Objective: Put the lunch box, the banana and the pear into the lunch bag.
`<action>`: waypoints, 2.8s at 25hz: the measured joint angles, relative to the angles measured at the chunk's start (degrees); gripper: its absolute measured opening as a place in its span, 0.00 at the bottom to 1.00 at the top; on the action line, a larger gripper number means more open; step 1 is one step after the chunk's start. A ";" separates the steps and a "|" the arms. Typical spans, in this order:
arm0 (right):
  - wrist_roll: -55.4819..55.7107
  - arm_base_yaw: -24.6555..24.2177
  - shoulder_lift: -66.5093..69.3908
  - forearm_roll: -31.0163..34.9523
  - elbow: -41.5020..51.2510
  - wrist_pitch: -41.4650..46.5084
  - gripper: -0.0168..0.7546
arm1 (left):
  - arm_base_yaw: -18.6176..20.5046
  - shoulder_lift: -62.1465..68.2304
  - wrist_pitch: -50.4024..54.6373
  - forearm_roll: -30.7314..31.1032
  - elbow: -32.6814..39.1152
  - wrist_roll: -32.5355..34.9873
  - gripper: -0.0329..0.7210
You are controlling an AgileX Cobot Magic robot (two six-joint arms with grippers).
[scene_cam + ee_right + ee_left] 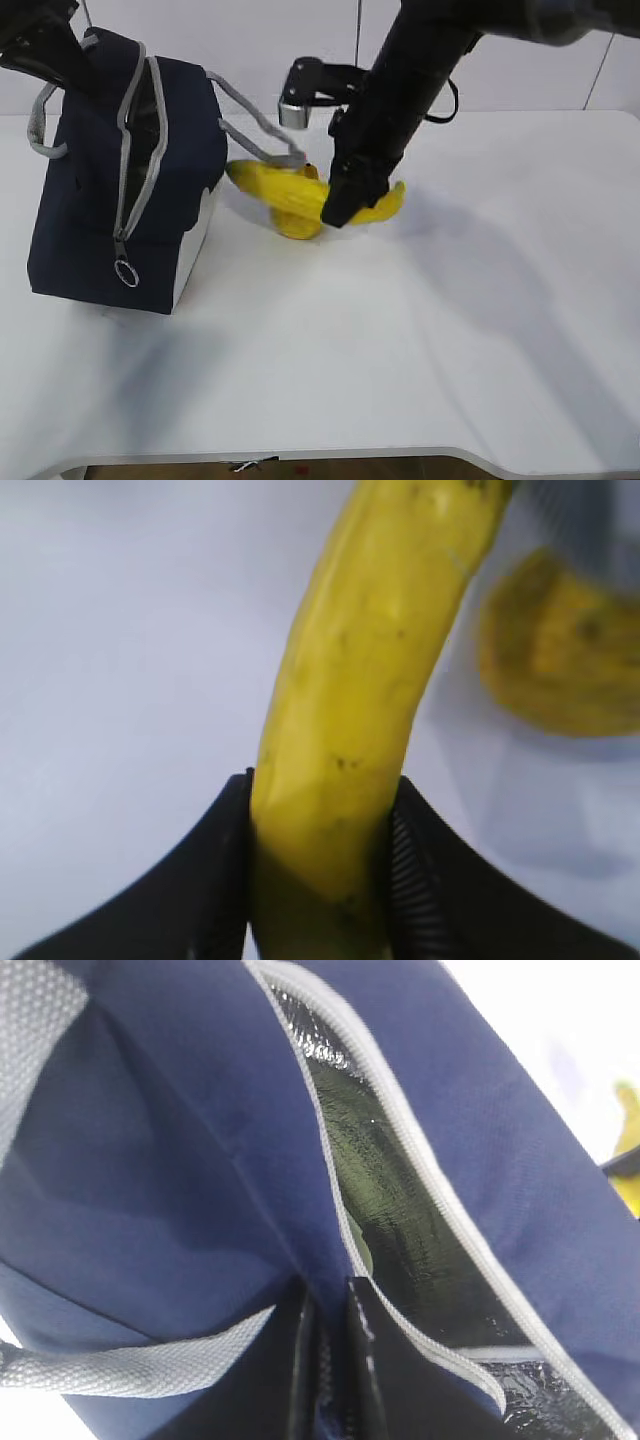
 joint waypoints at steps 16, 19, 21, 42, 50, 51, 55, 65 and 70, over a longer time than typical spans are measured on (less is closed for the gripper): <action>33.84 0.00 -0.42 -13.66 -22.40 1.84 0.39 | 0.10 0.00 0.00 -2.31 0.00 -0.27 0.08; 34.93 0.00 -0.42 -17.45 -21.77 1.98 0.39 | 0.10 0.00 0.00 -2.48 0.00 -0.31 0.08; 35.37 0.00 -0.42 -21.07 -21.28 2.12 0.39 | 0.10 0.00 0.00 -2.59 0.00 -0.31 0.08; 49.00 -0.01 -2.17 14.65 -21.25 2.17 0.39 | 0.12 0.00 0.12 -11.92 0.00 -0.40 0.08; 48.10 -0.01 4.65 25.27 -21.25 1.69 0.39 | 0.12 0.00 0.21 -13.38 0.00 -0.40 0.08; 48.10 -0.01 5.63 26.06 -21.25 1.60 0.39 | 0.12 0.00 0.21 -13.52 0.00 -0.40 0.08; 48.10 -0.01 9.02 29.84 -21.25 1.57 0.39 | 0.12 0.00 0.21 -13.52 0.00 -0.30 0.08; 48.10 -0.01 10.52 40.78 -22.21 -3.38 0.39 | 0.22 0.00 0.09 -13.52 0.00 0.39 0.08; 48.34 -0.01 10.74 41.96 -24.30 -4.01 0.39 | 0.22 0.00 -0.03 -13.52 0.00 0.62 0.08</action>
